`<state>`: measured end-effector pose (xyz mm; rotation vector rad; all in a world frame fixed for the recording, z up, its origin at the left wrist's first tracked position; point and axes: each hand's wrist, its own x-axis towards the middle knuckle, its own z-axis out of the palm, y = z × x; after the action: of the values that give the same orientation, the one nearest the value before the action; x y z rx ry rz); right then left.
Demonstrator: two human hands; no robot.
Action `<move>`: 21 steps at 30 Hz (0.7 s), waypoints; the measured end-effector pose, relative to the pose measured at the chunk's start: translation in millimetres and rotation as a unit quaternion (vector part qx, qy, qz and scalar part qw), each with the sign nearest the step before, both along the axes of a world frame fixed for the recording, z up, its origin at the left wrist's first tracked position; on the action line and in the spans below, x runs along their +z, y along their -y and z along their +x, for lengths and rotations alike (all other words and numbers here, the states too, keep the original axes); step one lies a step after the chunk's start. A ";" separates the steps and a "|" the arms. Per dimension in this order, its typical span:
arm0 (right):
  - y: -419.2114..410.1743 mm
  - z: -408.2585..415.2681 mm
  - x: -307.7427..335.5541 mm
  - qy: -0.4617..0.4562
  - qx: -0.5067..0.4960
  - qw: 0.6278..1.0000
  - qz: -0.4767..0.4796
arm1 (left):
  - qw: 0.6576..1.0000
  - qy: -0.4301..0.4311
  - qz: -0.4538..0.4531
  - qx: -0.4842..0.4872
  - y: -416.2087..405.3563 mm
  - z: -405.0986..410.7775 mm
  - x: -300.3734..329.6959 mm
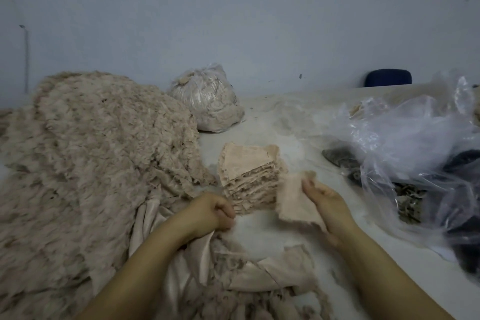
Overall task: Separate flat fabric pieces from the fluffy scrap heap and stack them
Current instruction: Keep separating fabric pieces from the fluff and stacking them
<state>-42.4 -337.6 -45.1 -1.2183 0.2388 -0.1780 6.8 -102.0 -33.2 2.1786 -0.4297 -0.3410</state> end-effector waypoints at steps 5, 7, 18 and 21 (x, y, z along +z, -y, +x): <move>19.0 6.5 -20.8 -0.109 -0.039 0.908 -0.404 | 0.996 -0.006 -0.087 -0.024 10.4 -9.7 -1.5; 16.5 3.0 -16.5 -0.103 -0.084 0.821 -0.556 | 0.985 -0.021 -0.174 0.002 14.6 -12.3 0.1; -57.8 -20.9 -10.9 0.040 0.151 0.987 -0.043 | 0.930 0.017 -0.363 0.050 54.7 -26.7 8.3; -39.9 -15.7 -13.6 0.040 0.085 0.996 0.000 | 0.969 -0.074 -0.234 0.041 42.3 -28.5 -1.6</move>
<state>-58.1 -297.6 -58.7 -1.2215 0.0643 -0.0786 -21.7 -144.3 -34.8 1.6915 -0.2994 -0.3181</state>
